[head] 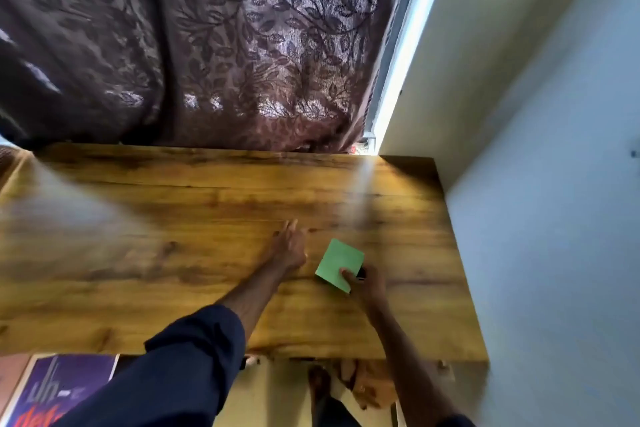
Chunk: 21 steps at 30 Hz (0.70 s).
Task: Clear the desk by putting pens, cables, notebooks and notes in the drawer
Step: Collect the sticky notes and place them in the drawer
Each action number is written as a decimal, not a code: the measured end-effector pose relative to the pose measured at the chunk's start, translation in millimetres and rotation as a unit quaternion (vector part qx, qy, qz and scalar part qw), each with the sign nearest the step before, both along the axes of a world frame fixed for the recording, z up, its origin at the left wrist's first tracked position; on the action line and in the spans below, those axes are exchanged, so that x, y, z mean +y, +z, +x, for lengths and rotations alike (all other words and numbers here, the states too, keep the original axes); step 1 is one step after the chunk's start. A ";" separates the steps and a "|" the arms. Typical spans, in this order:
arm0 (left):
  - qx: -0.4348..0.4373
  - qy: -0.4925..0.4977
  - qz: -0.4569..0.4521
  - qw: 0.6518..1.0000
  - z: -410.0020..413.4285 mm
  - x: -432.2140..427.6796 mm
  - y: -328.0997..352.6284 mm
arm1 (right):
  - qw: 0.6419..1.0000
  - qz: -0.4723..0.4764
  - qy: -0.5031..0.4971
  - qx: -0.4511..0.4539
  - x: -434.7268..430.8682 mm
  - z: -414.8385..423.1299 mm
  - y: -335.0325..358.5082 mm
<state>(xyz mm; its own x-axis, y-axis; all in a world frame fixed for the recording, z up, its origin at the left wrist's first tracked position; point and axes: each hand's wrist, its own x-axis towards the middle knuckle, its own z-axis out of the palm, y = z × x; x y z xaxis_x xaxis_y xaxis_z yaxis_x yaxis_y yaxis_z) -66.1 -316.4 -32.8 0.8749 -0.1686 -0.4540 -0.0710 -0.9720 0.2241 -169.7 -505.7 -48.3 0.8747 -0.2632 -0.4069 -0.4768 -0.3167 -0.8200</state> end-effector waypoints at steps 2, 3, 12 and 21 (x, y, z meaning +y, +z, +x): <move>-0.032 -0.001 -0.046 0.998 -47.8 5.8 -9.0 | 0.999 0.031 -0.026 0.019 12.2 -32.9 11.8; -0.037 0.010 -0.076 0.996 -72.2 10.0 -10.9 | 0.998 0.046 -0.029 0.011 20.0 -51.8 21.1; 0.168 0.266 -0.415 0.853 -258.7 71.7 26.3 | 0.998 0.032 -0.044 0.020 76.9 -226.9 43.4; 0.190 0.213 -0.471 0.835 -388.7 116.6 42.5 | 0.990 0.115 -0.080 -0.012 113.0 -341.3 58.6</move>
<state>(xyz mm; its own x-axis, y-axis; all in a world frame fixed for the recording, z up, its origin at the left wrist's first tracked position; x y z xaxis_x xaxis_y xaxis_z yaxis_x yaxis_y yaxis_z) -454.8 -199.7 9.7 0.7699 -0.3171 -0.5538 0.4857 -0.2717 0.8308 -511.1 -392.7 10.4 0.8392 -0.3012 -0.4528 -0.4860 -0.0415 -0.8730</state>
